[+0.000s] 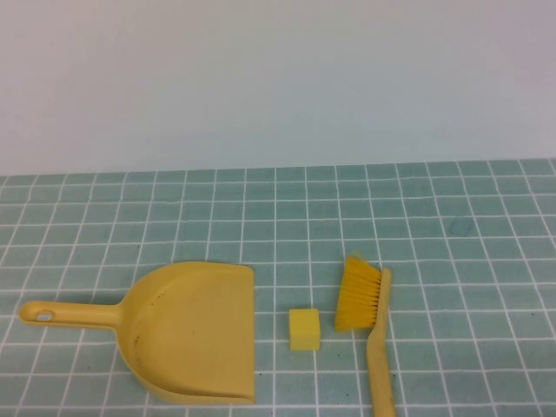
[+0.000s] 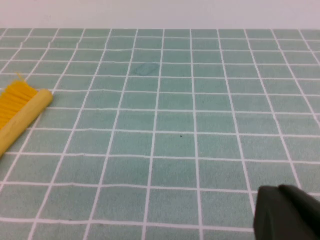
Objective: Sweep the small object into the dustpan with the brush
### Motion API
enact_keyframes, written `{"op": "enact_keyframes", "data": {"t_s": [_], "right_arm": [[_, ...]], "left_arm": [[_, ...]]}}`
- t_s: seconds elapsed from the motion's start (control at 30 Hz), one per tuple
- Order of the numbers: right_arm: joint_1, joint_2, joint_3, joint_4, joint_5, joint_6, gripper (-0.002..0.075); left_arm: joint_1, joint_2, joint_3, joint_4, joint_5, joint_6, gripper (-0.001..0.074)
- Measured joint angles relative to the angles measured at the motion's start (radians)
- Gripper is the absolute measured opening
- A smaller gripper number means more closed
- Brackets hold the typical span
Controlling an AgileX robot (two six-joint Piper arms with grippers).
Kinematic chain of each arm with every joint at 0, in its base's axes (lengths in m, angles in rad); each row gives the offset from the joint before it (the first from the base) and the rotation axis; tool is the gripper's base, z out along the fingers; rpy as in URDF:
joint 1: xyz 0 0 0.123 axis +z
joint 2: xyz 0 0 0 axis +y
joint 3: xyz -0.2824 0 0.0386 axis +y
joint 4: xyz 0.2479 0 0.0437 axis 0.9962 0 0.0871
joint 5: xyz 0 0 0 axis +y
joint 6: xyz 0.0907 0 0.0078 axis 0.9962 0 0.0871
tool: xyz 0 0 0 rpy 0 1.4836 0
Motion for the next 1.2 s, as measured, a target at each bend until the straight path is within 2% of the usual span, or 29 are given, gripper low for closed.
{"op": "enact_keyframes", "data": {"t_s": [0.6, 0.9, 1.2], "right_arm": [[0.0, 0.0, 0.0, 0.0, 0.0, 0.0, -0.0001], [0.0, 0.0, 0.0, 0.0, 0.0, 0.0, -0.0001], [0.0, 0.0, 0.0, 0.0, -0.002, 0.0, -0.0001]], "left_arm": [[0.0, 0.0, 0.0, 0.011, -0.002, 0.0, 0.0], [0.0, 0.0, 0.0, 0.011, -0.095, 0.0, 0.0], [0.0, 0.0, 0.0, 0.013, -0.098, 0.0, 0.0]]}}
